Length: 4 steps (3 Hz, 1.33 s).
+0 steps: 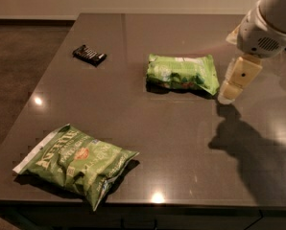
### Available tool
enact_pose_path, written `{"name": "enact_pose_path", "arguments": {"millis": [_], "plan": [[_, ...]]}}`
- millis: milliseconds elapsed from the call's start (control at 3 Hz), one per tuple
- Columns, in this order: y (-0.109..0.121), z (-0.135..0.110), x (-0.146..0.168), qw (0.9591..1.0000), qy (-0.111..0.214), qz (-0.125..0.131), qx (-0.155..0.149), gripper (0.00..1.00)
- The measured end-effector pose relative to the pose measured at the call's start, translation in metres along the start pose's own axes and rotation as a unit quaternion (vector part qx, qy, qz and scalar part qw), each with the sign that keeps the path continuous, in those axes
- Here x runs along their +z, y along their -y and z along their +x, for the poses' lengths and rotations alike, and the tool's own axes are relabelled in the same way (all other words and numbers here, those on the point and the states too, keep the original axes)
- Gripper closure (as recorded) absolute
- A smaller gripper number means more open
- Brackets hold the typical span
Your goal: Move green rice chip bag near rxbar chocolate
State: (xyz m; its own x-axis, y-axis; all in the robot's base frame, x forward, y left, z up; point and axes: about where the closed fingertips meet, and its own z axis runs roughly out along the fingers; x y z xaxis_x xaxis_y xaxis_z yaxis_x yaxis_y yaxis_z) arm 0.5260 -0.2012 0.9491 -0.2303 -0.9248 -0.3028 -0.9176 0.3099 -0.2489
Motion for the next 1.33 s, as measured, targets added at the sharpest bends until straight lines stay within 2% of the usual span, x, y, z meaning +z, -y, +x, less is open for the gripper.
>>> {"name": "enact_pose_path", "arguments": {"millis": [667,1333], "plan": [[0.044,-0.022,0.052,0.9994,0.028,-0.003,0.018,0.0],[0.072,-0.043,0.111,0.9984,0.037,-0.008,0.044,0.0]]}}
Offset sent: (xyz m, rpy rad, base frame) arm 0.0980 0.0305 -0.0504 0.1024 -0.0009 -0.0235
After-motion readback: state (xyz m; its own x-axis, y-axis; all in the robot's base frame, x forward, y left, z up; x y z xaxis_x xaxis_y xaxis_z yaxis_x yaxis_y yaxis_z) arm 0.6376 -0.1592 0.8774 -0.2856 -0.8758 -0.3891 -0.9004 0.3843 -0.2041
